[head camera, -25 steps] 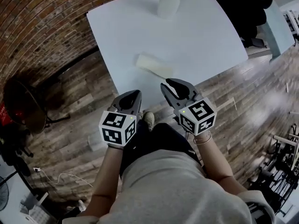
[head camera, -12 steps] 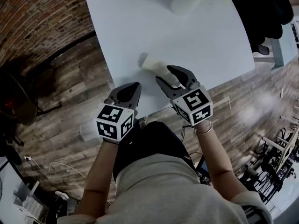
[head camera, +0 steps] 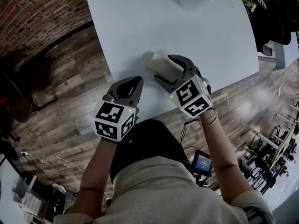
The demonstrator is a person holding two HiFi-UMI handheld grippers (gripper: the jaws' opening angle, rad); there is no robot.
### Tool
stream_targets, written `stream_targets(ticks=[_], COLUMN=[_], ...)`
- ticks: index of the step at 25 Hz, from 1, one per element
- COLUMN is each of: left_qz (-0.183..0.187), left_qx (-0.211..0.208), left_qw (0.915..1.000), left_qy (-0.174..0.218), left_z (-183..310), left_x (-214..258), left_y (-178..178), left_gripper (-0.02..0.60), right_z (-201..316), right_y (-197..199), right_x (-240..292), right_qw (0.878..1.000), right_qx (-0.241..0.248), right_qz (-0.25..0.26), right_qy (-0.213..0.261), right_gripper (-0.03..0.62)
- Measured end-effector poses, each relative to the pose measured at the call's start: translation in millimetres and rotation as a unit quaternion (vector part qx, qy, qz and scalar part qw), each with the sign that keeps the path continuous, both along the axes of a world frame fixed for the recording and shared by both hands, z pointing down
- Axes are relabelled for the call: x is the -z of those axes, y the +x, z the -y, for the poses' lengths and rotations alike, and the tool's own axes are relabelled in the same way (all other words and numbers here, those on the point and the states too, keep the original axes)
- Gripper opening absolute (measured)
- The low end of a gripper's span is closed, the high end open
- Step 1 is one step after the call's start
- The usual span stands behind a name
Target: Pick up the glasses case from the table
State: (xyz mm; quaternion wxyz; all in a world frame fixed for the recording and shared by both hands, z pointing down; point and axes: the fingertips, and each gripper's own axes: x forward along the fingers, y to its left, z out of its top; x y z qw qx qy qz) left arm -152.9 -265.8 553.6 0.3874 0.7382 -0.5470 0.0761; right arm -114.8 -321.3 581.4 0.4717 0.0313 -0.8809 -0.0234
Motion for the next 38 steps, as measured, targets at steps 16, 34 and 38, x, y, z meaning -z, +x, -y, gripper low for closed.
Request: stream_targets(ticks=[16, 34, 38], left_qz=[0.006, -0.074, -0.098], left_qx=[-0.02, -0.037, -0.045], left_qw=[0.9997, 0.9965, 0.9941], left_qy=[-0.014, 0.0, 0.008], left_z=[11.0, 28.4, 34.7], left_x=[-6.9, 5.7, 13.1], left_y=[-10.5, 16.2, 26.9], left_gripper=[0.008, 0.143, 0.187], right_z=[-1.1, -2.9, -12.0], right_y=[-4.6, 2.6, 7.0], right_x=[-18.5, 16.9, 24.4], right_qw=[0.999, 0.997, 0.996], right_qx=[0.038, 0.014, 0.026], right_qz=[-0.027, 0.069, 0.081], right_qy=[-0.027, 0.022, 0.031], right_gripper=[0.291, 0.284, 0.284])
